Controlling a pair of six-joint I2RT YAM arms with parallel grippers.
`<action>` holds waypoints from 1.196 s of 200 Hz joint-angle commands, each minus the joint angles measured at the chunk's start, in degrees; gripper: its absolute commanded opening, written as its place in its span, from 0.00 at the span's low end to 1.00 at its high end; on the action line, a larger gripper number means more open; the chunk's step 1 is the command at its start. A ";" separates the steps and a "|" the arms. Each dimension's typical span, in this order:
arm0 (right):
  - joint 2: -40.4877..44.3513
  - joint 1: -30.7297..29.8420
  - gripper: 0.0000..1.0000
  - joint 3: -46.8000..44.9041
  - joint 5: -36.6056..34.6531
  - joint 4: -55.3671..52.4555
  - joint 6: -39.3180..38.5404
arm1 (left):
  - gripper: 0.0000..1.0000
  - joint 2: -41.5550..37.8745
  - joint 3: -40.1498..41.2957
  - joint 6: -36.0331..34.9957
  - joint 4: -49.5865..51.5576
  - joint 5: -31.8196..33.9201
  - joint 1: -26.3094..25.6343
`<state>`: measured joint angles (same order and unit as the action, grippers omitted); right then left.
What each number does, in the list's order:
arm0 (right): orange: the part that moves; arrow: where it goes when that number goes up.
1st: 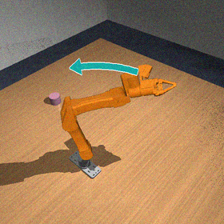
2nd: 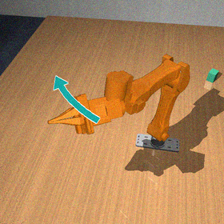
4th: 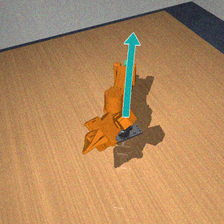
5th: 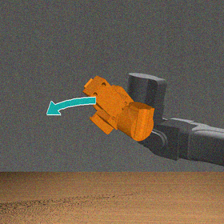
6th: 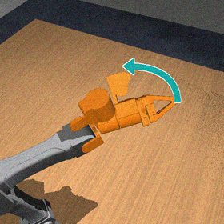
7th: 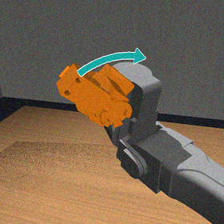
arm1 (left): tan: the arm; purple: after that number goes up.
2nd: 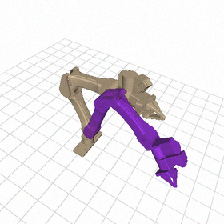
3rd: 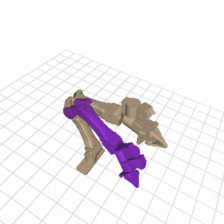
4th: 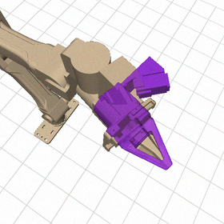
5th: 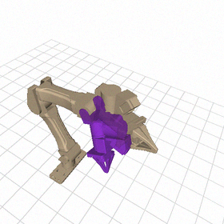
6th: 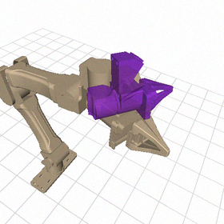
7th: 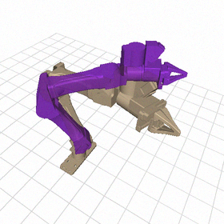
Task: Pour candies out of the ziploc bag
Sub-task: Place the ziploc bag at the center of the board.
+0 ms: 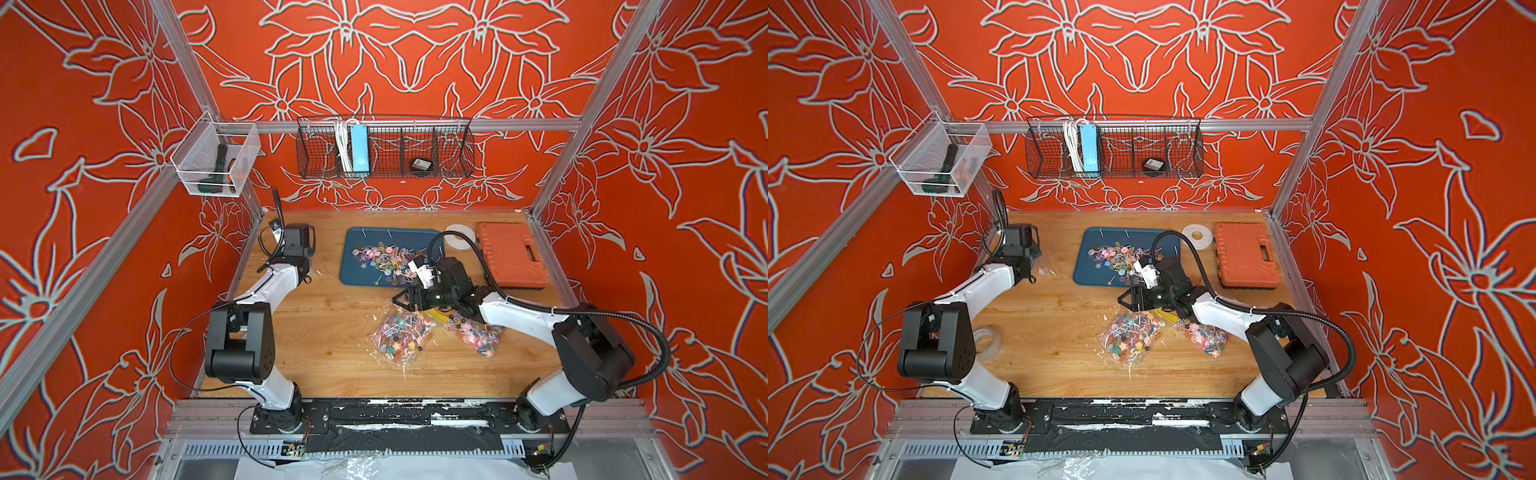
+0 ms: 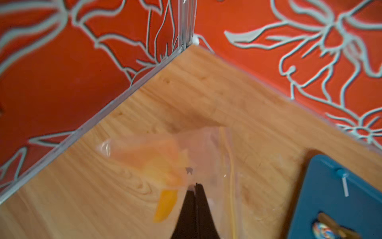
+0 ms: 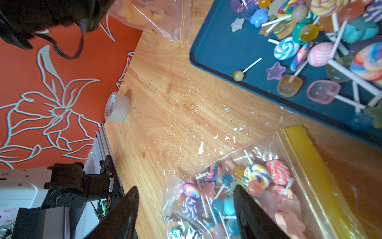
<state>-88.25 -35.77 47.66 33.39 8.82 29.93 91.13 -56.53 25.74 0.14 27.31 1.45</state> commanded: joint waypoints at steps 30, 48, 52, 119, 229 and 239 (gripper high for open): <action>5.62 -0.58 0.73 -1.44 -2.35 -1.81 -1.89 | 0.01 -6.57 6.57 4.77 -2.37 1.44 -0.92; 6.87 -0.58 0.75 -1.16 -2.80 -2.99 -2.14 | 0.27 -7.16 6.12 5.67 0.44 2.65 -0.93; 7.14 -0.53 0.75 -0.99 -2.88 -3.22 -2.24 | 0.33 -7.38 6.03 5.99 1.09 2.96 -0.93; 15.00 -0.56 0.88 1.34 -9.44 -17.45 -4.51 | 0.75 -9.38 1.58 7.89 11.76 4.22 -1.52; 29.41 -0.53 0.78 -1.21 -18.61 -48.82 -8.66 | 0.70 -19.28 -2.38 6.97 29.71 -14.70 -31.31; 29.47 -0.52 0.76 -1.83 -17.27 -48.10 -8.59 | 0.68 -21.31 2.36 8.61 29.53 -18.56 -34.30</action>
<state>-59.53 -35.79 47.77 15.42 -34.72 23.14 73.43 -62.24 31.35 23.81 18.15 -27.75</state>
